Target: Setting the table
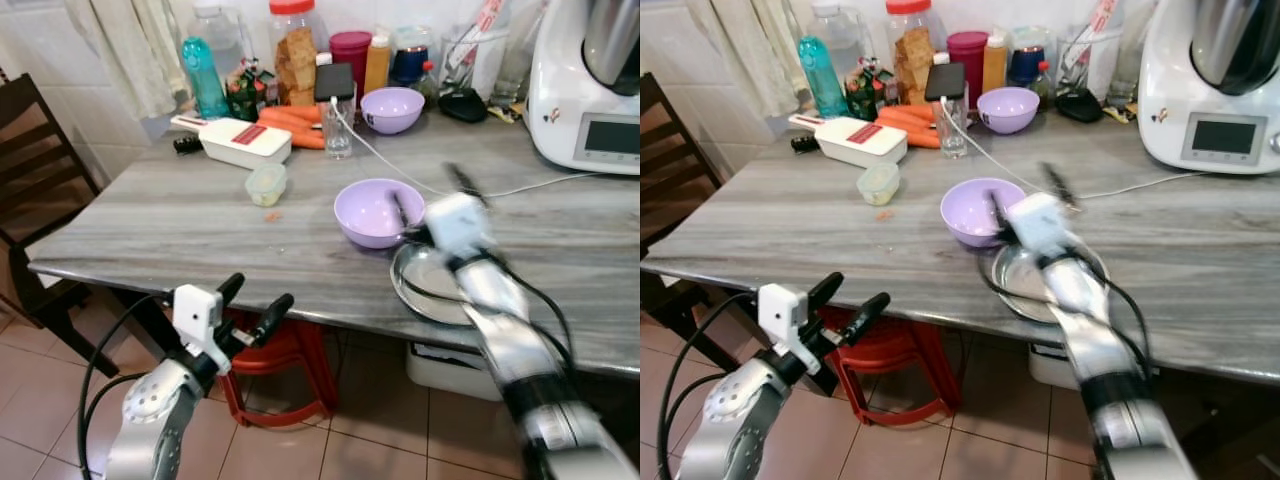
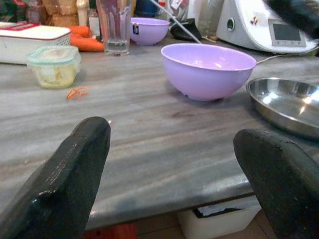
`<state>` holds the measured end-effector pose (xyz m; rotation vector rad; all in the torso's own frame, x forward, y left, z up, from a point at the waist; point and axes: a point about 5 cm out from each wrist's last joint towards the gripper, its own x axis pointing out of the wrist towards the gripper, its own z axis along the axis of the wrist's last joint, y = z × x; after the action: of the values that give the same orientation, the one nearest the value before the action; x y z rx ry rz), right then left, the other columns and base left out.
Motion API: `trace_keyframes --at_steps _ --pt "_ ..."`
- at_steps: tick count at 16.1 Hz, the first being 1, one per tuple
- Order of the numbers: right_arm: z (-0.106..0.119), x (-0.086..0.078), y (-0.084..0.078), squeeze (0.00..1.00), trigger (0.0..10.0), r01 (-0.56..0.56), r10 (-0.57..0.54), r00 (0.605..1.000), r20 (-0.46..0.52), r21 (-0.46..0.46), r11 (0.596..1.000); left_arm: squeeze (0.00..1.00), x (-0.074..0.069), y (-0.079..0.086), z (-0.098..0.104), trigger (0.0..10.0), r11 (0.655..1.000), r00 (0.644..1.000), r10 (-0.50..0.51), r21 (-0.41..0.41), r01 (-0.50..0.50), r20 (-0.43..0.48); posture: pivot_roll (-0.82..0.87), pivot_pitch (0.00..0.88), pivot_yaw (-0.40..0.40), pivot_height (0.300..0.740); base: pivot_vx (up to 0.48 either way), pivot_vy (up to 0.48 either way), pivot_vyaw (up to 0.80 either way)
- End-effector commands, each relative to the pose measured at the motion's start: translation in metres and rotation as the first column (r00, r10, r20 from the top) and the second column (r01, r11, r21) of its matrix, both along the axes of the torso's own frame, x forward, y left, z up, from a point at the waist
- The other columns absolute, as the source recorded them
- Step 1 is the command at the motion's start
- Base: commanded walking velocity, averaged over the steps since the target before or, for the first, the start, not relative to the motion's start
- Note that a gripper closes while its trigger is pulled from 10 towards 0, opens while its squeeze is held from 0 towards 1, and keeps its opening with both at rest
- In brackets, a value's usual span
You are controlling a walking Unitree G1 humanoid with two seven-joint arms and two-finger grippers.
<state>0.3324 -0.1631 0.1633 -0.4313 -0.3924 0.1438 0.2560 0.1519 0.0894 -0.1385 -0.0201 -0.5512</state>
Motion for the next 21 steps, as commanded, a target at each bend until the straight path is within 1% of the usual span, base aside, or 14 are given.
trace_keyframes --at_steps 1,2,4,6,7,8,9,11,12,14,15,17,19,21 --pt "0.006 -0.010 -0.005 1.00 10.0 0.043 -0.043 0.999 0.014 0.044 0.998 0.00 0.004 0.002 0.000 10.0 1.000 1.000 0.023 0.011 -0.023 0.000 -0.08 0.000 0.145 0.740 0.000 0.000 0.00" --pt "0.002 -0.018 -0.011 1.00 10.0 0.083 -0.083 0.997 -0.008 0.093 0.992 0.00 0.008 0.003 0.001 10.0 0.998 0.998 0.059 0.022 -0.059 -0.001 -0.08 0.000 0.147 0.740 0.000 0.000 0.00" --pt "-0.004 -0.028 -0.016 1.00 10.0 0.114 -0.110 0.993 -0.041 0.130 0.985 0.00 0.011 0.004 0.001 10.0 0.994 0.995 0.100 0.036 -0.100 -0.004 -0.09 0.001 0.150 0.740 0.000 0.000 0.00" --pt "-0.014 -0.047 -0.016 1.00 10.0 0.152 -0.134 0.986 -0.098 0.222 0.963 0.00 0.015 0.011 -0.001 10.0 0.974 0.977 0.213 0.084 -0.212 -0.004 -0.09 0.001 0.150 0.740 0.000 0.000 0.00" --pt "-0.013 -0.055 -0.015 0.96 10.0 0.166 -0.146 0.984 -0.107 0.219 0.962 0.00 0.016 0.014 -0.003 10.0 0.961 0.965 0.261 0.098 -0.259 -0.007 -0.10 0.008 0.148 0.740 0.000 0.000 0.00" --pt "-0.011 -0.065 -0.015 0.65 10.0 0.199 -0.176 0.977 -0.119 0.226 0.954 0.00 0.015 0.019 -0.004 10.0 0.938 0.945 0.326 0.120 -0.324 0.007 -0.10 0.007 0.146 0.740 0.000 0.000 0.00" --pt "-0.011 -0.070 -0.015 0.00 10.0 0.210 -0.185 0.975 -0.123 0.232 0.950 0.00 0.014 0.022 -0.005 10.0 0.928 0.936 0.352 0.127 -0.350 0.009 -0.10 0.010 0.144 0.740 0.000 0.000 0.00" --pt "-0.015 -0.086 -0.013 0.00 10.0 0.225 -0.195 0.970 -0.142 0.247 0.942 0.00 0.009 0.031 -0.007 10.0 0.895 0.906 0.424 0.147 -0.421 0.012 -0.10 0.018 0.138 0.740 0.000 0.000 0.00" --pt "-0.018 -0.095 -0.014 0.00 10.0 0.253 -0.213 0.962 -0.171 0.262 0.931 0.00 0.007 0.035 -0.010 10.0 0.879 0.890 0.456 0.155 -0.451 0.002 -0.10 0.018 0.138 0.740 0.000 0.000 0.00" --pt "-0.025 -0.106 -0.015 0.00 10.0 0.289 -0.233 0.947 -0.220 0.270 0.918 0.00 0.002 0.041 -0.015 10.0 0.856 0.869 0.496 0.176 -0.486 -0.009 -0.10 0.022 0.136 0.740 0.000 0.000 0.00" --pt "-0.028 -0.109 -0.015 0.00 10.0 0.300 -0.237 0.942 -0.239 0.273 0.914 0.00 0.001 0.042 -0.016 10.0 0.854 0.866 0.500 0.178 -0.490 -0.014 -0.10 0.022 0.136 0.740 0.000 0.000 0.00" --pt "-0.031 -0.113 -0.014 0.00 10.0 0.298 -0.231 0.939 -0.257 0.266 0.917 0.00 0.000 0.043 -0.017 10.0 0.849 0.862 0.507 0.184 -0.496 -0.016 -0.10 0.025 0.139 0.740 0.000 0.000 -0.80" --pt "-0.031 -0.111 -0.015 0.00 10.0 0.296 -0.229 0.938 -0.261 0.260 0.919 0.00 0.002 0.041 -0.016 10.0 0.849 0.863 0.505 0.187 -0.495 -0.008 -0.10 0.021 0.139 0.740 0.000 0.000 -0.80" --pt "-0.031 -0.109 -0.015 0.00 10.0 0.290 -0.222 0.939 -0.262 0.256 0.922 0.00 0.004 0.040 -0.015 10.0 0.850 0.865 0.502 0.189 -0.492 -0.002 -0.10 0.020 0.137 0.740 0.000 0.000 0.00"
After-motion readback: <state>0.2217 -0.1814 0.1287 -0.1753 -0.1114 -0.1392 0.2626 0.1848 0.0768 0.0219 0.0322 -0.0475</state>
